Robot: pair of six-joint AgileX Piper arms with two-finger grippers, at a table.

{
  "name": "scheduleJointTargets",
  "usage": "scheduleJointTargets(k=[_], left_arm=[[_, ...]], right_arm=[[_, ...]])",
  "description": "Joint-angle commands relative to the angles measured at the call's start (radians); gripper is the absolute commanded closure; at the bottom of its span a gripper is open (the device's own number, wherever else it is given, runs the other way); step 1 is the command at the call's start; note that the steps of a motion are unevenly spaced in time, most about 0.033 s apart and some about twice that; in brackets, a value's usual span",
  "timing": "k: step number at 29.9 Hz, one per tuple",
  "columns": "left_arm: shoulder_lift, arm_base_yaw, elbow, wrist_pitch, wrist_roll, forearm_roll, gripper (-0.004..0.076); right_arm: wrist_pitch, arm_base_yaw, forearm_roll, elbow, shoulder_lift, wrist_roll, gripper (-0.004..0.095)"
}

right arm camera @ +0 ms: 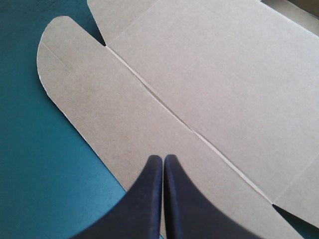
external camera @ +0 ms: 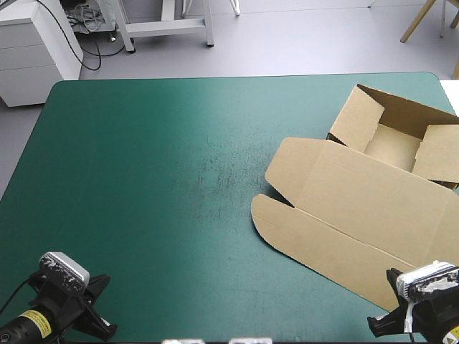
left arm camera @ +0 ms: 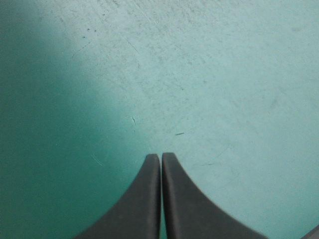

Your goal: Fold the box

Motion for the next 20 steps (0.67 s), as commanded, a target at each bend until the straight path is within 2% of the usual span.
scheduleJointTargets(k=[1,20], left_arm=[[0.01,-0.001,-0.023,-0.056,-0.007,-0.007,0.0734],[0.01,-0.001,-0.023,-0.054,-0.007,-0.007,0.0734]], right_arm=[[-0.061,0.004,0.006,0.013,-0.008,-0.001,0.0922],[-0.054,0.004,0.007,0.023,-0.01,0.006,0.0922]])
